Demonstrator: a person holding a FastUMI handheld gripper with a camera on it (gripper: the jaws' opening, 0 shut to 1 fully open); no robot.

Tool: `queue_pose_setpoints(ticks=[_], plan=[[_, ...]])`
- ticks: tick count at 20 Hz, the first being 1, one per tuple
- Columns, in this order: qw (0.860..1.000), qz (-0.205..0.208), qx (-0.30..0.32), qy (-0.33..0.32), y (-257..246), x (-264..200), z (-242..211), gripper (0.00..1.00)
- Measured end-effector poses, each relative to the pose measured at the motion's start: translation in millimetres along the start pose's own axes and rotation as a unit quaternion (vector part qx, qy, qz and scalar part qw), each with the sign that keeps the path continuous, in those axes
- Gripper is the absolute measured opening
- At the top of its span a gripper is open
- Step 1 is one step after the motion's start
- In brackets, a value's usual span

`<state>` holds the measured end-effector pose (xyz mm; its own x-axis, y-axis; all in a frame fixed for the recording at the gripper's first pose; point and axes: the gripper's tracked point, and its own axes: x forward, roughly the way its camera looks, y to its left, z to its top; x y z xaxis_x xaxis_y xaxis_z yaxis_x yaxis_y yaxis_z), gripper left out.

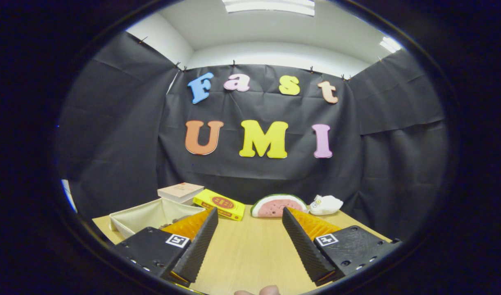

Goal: Open the storage box then place both shoes into the box .Put the left shoe in first, then the right shoe, with the right side of both shoes facing outward in a uniform manner.

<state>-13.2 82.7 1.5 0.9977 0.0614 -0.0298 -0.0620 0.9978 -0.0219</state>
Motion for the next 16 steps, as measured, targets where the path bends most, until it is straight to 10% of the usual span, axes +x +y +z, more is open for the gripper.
queue_pose_setpoints(ticks=[16], plan=[[0.999,0.021,0.026,0.011,38,11,-27,0.95]])
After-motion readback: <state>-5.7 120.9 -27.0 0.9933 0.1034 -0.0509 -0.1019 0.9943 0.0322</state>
